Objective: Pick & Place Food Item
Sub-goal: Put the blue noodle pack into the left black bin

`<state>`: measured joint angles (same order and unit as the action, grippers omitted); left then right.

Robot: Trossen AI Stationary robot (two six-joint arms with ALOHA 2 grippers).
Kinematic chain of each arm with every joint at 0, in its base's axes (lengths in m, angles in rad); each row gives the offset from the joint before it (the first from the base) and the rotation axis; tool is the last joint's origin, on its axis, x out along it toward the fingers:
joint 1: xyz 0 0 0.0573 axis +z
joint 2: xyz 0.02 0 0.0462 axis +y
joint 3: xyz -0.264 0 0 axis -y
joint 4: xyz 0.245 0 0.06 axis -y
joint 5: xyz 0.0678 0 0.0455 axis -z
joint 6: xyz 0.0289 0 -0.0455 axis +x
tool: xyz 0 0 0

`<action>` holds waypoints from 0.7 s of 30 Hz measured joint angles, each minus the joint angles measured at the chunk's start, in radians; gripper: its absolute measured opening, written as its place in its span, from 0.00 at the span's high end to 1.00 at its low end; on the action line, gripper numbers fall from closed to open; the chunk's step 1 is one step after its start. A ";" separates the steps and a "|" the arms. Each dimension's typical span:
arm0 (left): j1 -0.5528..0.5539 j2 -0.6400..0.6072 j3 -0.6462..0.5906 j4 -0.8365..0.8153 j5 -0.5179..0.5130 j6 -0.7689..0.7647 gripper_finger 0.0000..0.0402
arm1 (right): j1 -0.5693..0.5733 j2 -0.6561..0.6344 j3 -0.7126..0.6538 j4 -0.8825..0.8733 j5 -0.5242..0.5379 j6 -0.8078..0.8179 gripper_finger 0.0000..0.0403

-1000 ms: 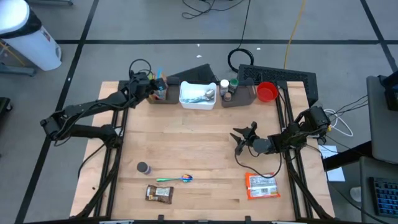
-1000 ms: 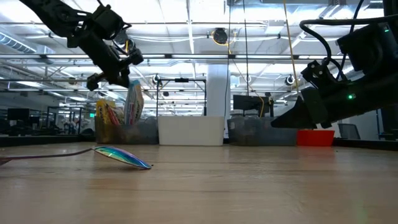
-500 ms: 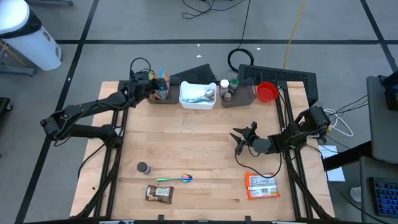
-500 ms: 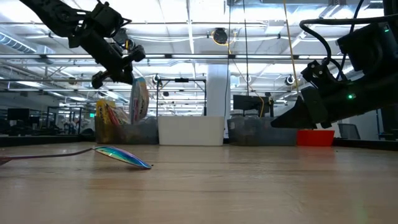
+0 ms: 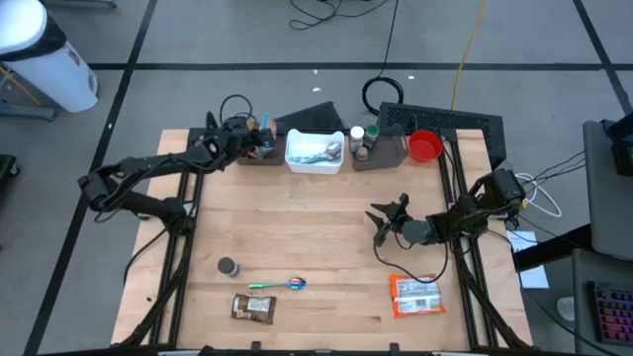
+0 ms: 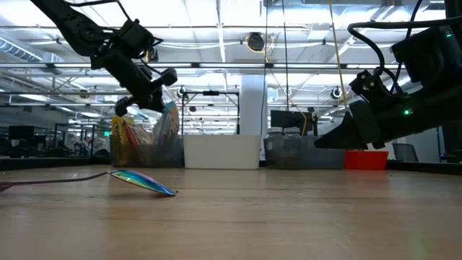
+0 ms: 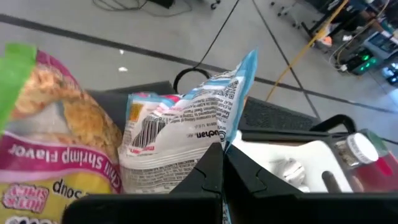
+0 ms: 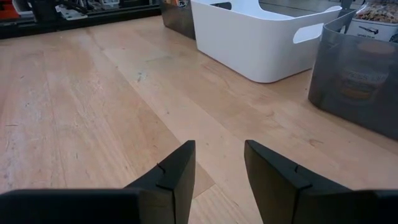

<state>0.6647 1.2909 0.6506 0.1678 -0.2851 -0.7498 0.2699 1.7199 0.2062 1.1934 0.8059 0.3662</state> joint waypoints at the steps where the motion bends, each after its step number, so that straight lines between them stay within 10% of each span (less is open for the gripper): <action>1: 0.000 0.007 0.000 0.002 0.003 0.000 1.00 | 0.000 0.000 0.000 0.000 0.000 0.000 0.68; 21: 0.003 0.018 0.000 0.029 0.148 -0.039 1.00 | 0.000 0.000 0.000 -0.001 0.000 0.000 0.68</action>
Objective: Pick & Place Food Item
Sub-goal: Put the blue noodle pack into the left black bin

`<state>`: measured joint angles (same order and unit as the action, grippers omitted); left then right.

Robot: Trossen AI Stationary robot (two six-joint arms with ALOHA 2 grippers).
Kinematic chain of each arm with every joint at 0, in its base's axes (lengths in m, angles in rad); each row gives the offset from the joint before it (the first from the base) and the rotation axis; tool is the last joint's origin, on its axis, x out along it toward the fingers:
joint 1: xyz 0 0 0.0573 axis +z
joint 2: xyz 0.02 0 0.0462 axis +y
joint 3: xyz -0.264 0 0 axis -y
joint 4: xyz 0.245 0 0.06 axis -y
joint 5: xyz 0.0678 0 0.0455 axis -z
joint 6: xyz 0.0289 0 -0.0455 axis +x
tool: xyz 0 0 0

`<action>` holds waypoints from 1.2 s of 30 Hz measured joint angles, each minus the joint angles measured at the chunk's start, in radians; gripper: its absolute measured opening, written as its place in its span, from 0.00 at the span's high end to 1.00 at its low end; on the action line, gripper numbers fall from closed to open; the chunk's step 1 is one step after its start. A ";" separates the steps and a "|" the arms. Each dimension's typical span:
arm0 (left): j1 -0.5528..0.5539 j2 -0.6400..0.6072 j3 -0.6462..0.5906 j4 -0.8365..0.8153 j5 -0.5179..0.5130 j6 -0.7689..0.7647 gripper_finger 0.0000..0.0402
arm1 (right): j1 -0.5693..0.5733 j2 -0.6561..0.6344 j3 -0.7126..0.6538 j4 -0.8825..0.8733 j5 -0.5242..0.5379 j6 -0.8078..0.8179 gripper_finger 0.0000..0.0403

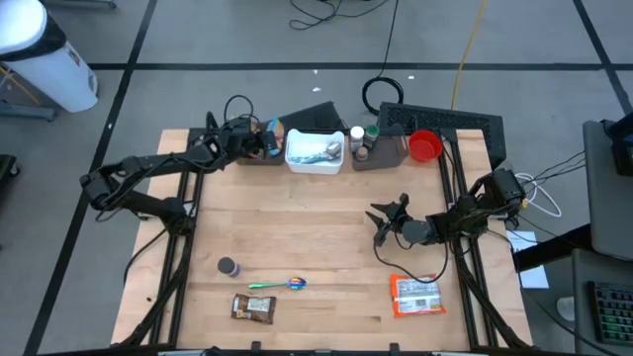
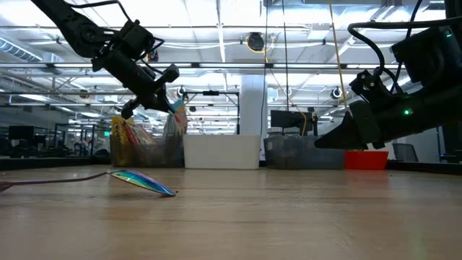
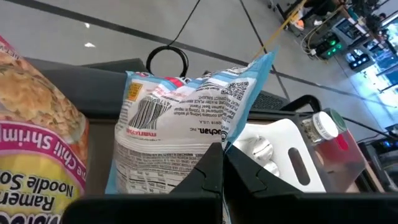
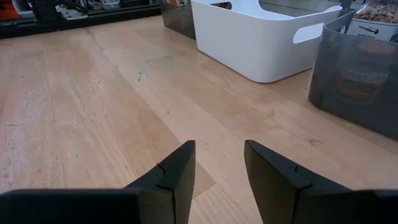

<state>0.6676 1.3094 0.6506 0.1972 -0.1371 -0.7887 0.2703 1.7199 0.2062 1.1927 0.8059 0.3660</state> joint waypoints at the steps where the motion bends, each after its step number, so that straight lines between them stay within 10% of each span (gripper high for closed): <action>1: 0.003 0.000 0.000 -0.003 0.003 -0.004 1.00 | 0.000 0.000 0.000 0.000 0.000 0.000 0.68; 36: 0.159 -0.179 0.002 -0.272 0.083 -0.056 0.99 | -0.018 0.000 0.000 -0.019 0.000 0.040 0.68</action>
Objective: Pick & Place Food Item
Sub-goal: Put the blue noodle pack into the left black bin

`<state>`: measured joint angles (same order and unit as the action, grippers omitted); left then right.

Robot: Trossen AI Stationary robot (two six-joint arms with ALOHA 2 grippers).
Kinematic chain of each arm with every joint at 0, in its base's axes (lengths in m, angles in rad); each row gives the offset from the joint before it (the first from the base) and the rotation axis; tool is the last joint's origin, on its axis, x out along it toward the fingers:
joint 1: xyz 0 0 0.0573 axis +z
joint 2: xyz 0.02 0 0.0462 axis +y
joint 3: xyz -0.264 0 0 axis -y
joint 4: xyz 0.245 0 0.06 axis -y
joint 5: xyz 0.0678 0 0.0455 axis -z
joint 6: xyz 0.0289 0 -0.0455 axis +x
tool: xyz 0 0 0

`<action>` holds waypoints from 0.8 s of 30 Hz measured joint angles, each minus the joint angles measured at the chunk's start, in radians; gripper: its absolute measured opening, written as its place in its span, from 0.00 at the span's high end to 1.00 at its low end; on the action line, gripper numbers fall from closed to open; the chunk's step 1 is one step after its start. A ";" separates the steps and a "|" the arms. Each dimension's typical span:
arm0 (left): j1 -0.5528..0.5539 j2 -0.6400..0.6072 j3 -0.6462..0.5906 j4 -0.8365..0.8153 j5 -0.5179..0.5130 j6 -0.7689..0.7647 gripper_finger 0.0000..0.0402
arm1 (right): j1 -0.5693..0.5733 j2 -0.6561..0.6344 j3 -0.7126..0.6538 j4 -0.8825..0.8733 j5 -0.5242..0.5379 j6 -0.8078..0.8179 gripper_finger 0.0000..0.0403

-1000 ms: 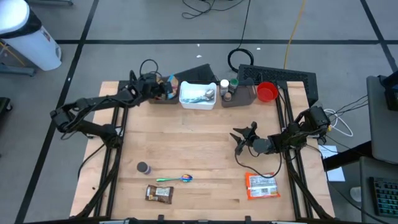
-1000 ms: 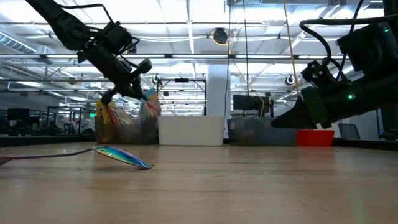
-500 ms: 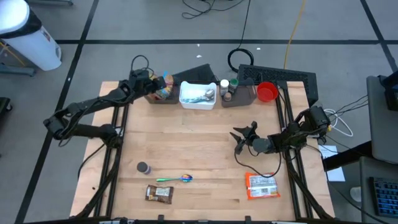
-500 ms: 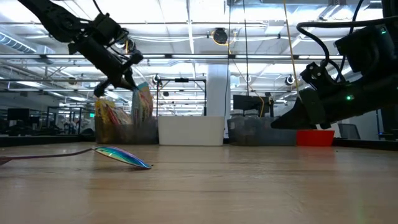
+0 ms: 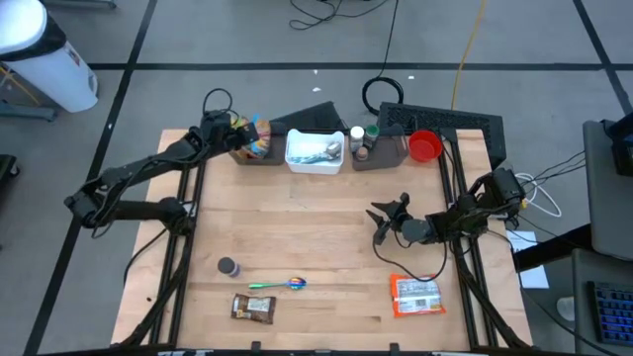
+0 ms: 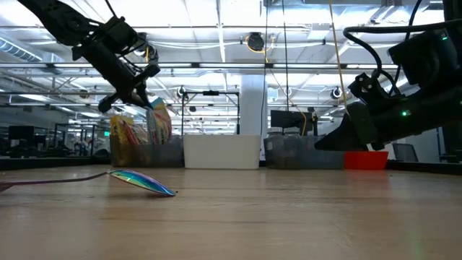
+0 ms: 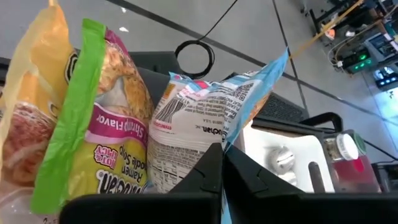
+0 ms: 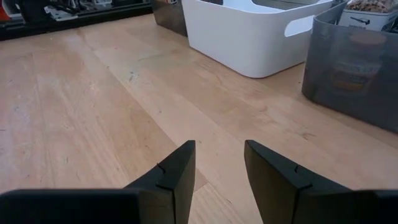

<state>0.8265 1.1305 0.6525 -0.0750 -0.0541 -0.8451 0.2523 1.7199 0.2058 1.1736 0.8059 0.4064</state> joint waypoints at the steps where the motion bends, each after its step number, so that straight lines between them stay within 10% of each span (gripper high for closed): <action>1: 0.000 0.000 0.000 0.000 0.004 -0.001 0.98 | 0.000 0.000 0.000 0.000 0.000 0.000 0.68; 24: -0.029 0.000 0.000 -0.103 0.028 0.000 0.97 | 0.000 0.000 0.000 0.000 -0.001 0.000 0.68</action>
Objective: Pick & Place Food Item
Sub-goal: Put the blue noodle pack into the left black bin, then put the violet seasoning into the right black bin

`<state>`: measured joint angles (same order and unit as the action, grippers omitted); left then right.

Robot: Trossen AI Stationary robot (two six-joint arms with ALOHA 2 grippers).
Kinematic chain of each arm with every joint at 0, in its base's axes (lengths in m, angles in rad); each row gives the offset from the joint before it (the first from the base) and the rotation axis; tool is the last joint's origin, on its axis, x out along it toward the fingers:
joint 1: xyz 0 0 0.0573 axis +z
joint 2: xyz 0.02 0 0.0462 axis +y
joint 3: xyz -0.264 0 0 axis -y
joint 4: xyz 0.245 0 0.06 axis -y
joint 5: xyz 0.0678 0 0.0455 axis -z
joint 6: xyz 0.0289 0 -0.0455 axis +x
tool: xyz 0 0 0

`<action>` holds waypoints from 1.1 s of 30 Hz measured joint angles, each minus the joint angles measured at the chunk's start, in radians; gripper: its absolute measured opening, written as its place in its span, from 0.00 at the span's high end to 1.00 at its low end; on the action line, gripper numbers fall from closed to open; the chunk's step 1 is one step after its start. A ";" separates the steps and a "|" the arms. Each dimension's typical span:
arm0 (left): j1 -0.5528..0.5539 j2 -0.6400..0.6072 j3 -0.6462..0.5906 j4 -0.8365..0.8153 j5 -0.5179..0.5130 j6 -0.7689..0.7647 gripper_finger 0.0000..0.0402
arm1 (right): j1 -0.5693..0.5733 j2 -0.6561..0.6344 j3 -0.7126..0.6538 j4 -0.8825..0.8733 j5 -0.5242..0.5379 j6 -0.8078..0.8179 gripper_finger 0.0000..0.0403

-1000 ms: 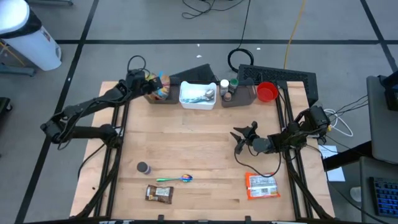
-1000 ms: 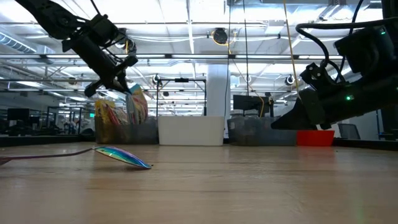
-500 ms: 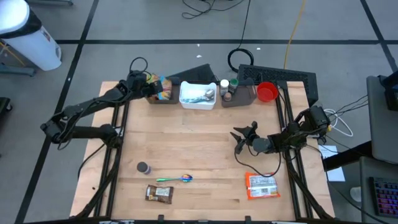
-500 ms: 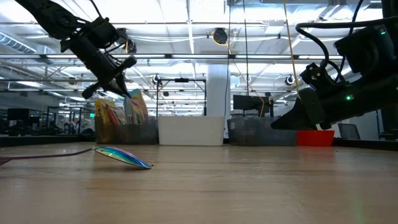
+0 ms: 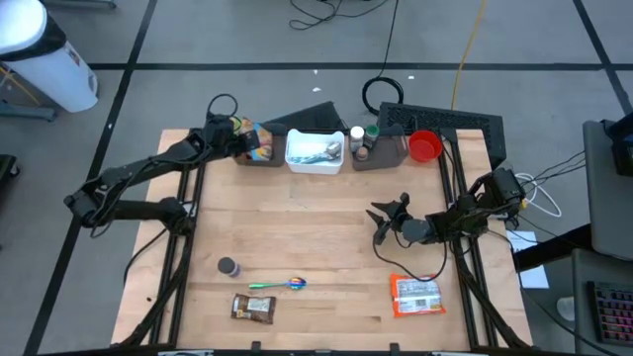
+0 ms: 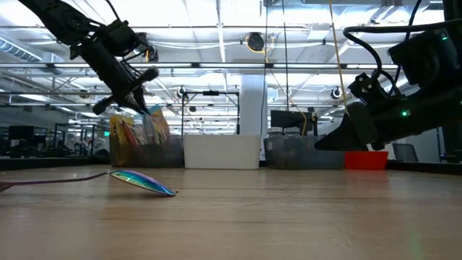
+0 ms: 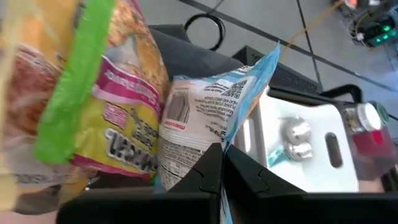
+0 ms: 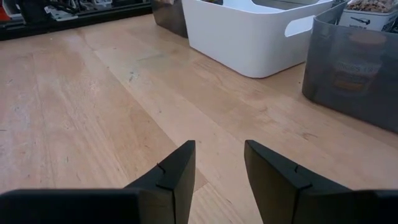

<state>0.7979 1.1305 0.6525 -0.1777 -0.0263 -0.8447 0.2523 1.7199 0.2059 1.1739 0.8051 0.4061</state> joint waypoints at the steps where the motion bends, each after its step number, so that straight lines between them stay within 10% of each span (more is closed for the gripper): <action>1: 0.000 0.000 0.000 -0.001 -0.013 0.001 0.97 | 0.000 0.000 0.000 0.000 0.000 0.000 0.68; 9: 0.034 0.000 0.000 -0.008 -0.076 0.008 0.98 | 0.000 0.000 0.000 0.000 -0.001 0.000 0.68; 33: 0.059 -0.176 0.000 0.153 0.000 0.280 0.59 | -0.004 0.000 0.000 -0.012 -0.023 -0.020 0.68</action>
<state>0.8570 0.9548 0.6521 -0.0242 -0.0262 -0.5648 0.2481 1.7199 0.2058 1.1618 0.7822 0.3857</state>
